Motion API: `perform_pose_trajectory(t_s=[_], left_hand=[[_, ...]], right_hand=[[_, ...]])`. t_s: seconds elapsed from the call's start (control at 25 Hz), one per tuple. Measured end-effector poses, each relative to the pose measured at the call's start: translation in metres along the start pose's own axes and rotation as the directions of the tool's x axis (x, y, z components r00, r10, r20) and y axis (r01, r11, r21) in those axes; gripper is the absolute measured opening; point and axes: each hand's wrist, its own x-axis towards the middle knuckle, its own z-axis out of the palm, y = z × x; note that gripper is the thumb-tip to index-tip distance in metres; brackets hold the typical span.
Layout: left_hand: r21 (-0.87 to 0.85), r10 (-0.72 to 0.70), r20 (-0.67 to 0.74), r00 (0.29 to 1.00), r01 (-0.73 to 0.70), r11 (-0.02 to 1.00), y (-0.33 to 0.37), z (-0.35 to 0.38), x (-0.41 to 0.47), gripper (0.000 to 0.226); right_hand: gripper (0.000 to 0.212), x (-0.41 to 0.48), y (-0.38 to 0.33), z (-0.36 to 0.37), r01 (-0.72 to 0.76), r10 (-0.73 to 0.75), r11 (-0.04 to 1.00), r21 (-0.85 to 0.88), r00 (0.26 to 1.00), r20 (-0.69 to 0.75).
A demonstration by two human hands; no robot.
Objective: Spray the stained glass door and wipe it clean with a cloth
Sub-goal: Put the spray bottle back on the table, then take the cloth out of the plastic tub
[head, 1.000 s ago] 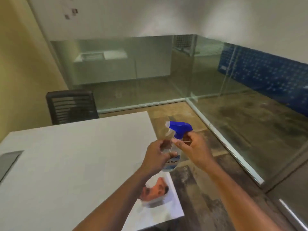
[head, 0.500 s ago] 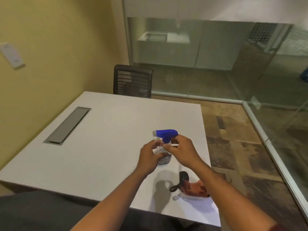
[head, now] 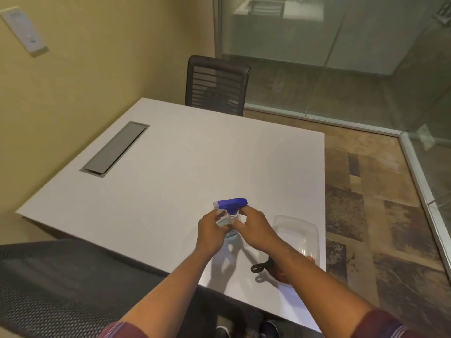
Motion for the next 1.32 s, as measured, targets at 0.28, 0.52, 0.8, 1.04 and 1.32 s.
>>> perform_pose_trajectory(t_s=[0.28,0.52,0.8,1.04,1.32], left_hand=[[-0.023,-0.046,-0.033,0.998,0.046,0.999,-0.012,0.01,0.003,0.04],[-0.054,-0.098,-0.06,0.993,0.094,0.994,-0.012,0.012,-0.002,0.039],[0.159,-0.242,-0.264,0.934,0.289,0.944,0.003,0.024,-0.04,0.066],[0.31,-0.082,-0.17,0.982,0.132,0.942,0.012,0.063,-0.082,0.048],[0.625,-0.017,0.513,0.858,-0.359,0.693,0.014,0.097,-0.057,0.114]], right_hand=[[0.066,0.006,0.029,-0.003,-0.038,0.048,0.996,-0.076,0.99,0.133],[0.064,-0.003,0.058,-0.016,-0.076,0.085,0.994,-0.081,0.99,0.114],[0.057,-0.03,0.096,-0.039,-0.106,0.108,0.991,-0.083,0.994,0.021],[0.057,-0.039,0.129,-0.066,-0.167,0.165,0.978,-0.126,0.986,-0.026],[0.06,-0.05,0.156,-0.086,-0.186,0.191,0.822,-0.538,0.981,-0.047]])
